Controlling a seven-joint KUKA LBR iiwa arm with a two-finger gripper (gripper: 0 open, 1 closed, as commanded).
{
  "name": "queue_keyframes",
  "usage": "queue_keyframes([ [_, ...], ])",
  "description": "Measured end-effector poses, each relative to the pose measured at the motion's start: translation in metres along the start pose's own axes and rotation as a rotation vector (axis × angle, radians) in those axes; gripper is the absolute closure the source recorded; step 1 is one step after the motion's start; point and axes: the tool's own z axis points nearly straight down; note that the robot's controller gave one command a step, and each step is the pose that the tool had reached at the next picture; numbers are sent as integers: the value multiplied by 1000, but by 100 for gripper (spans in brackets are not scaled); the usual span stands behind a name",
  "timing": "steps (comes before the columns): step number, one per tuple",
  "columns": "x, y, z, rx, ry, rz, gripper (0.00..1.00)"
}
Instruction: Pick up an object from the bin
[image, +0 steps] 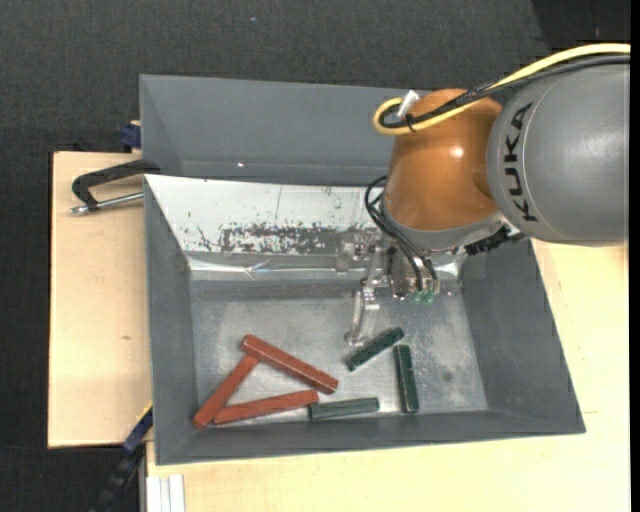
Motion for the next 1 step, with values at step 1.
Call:
queue_keyframes([
  [1,3,-24,42,0,-6,-66,0],
])
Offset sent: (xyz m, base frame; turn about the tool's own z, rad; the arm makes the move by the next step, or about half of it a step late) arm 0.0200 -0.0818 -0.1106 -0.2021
